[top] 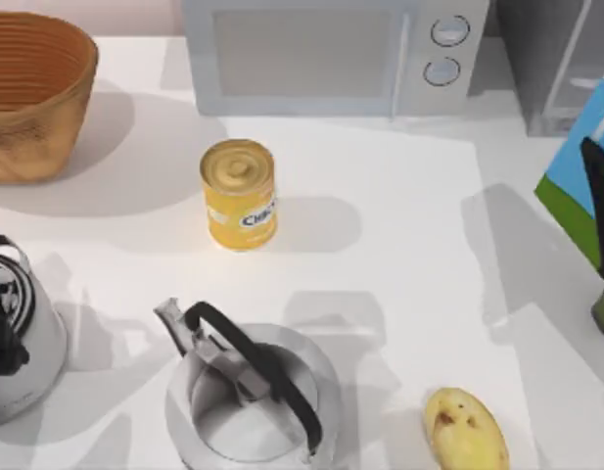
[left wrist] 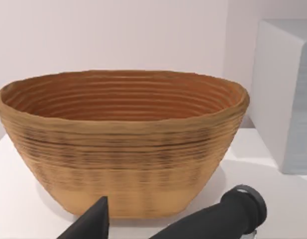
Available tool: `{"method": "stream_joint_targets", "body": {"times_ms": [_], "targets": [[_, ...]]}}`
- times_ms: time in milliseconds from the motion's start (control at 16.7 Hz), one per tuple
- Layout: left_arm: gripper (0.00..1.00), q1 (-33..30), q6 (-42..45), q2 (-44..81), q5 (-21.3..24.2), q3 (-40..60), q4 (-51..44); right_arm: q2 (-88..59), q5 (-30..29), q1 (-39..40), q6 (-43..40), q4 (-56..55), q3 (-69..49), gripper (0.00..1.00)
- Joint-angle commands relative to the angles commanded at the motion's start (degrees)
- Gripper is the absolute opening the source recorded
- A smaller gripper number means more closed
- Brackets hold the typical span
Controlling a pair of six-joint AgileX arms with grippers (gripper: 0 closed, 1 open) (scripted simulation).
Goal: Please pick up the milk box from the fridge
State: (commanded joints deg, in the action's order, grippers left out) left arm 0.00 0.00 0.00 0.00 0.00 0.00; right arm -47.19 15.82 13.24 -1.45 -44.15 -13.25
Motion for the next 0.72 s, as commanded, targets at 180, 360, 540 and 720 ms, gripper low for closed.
{"method": "stream_joint_targets", "body": {"times_ms": [180,360,540,720], "targets": [[1.0,0.0,0.0,0.0,0.0,0.0,0.0,-18.0,4.4,1.4,1.0,-13.4,-1.8,0.0],[1.0,0.0,0.0,0.0,0.0,0.0,0.0,-33.6,8.5,1.4,2.1,-23.7,-3.4,0.0],[1.0,0.0,0.0,0.0,0.0,0.0,0.0,-44.3,12.1,0.3,2.7,-30.3,-5.2,0.0],[1.0,0.0,0.0,0.0,0.0,0.0,0.0,-51.0,14.7,-1.1,2.8,-34.6,-6.8,0.0]]}}
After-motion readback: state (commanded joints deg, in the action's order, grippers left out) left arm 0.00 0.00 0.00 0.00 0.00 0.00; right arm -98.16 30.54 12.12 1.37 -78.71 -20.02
